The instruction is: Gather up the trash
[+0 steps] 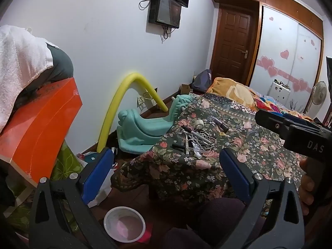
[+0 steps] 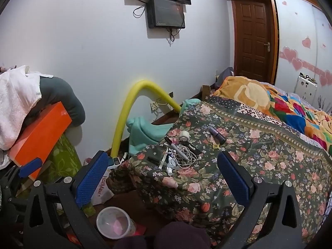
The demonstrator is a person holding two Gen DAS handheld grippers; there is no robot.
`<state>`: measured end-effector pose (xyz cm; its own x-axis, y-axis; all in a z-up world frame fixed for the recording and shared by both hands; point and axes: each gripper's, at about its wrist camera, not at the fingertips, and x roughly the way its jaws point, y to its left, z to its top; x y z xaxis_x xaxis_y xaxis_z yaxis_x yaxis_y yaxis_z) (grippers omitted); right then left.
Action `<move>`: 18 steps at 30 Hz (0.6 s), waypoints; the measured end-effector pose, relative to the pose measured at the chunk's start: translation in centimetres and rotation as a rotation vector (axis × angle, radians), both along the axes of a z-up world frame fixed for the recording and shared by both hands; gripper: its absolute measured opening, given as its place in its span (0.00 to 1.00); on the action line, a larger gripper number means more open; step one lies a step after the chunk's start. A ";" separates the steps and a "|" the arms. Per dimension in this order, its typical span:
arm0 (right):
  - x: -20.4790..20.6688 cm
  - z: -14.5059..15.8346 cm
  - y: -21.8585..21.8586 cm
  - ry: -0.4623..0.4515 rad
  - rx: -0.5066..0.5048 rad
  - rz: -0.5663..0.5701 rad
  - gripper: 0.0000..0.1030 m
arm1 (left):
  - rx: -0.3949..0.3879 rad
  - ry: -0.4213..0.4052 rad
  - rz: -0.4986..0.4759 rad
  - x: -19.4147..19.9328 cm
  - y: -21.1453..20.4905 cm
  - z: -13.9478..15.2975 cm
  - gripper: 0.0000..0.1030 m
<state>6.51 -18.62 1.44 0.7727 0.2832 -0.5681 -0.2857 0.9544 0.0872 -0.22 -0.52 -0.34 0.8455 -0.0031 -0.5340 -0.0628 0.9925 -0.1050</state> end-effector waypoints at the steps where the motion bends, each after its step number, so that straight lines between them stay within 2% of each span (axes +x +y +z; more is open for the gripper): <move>1: 0.0 0.0 0.0 0.001 -0.001 -0.001 1.00 | -0.002 0.000 0.000 0.0 0.0 0.0 0.99; 18: -0.3 0.5 0.3 -0.010 0.005 0.005 1.00 | -0.006 -0.003 0.002 0.0 0.3 0.4 0.99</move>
<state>6.22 -18.27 1.92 0.7772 0.2893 -0.5588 -0.2910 0.9526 0.0885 -0.21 -0.27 0.03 0.8470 -0.0042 -0.5316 -0.0646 0.9918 -0.1107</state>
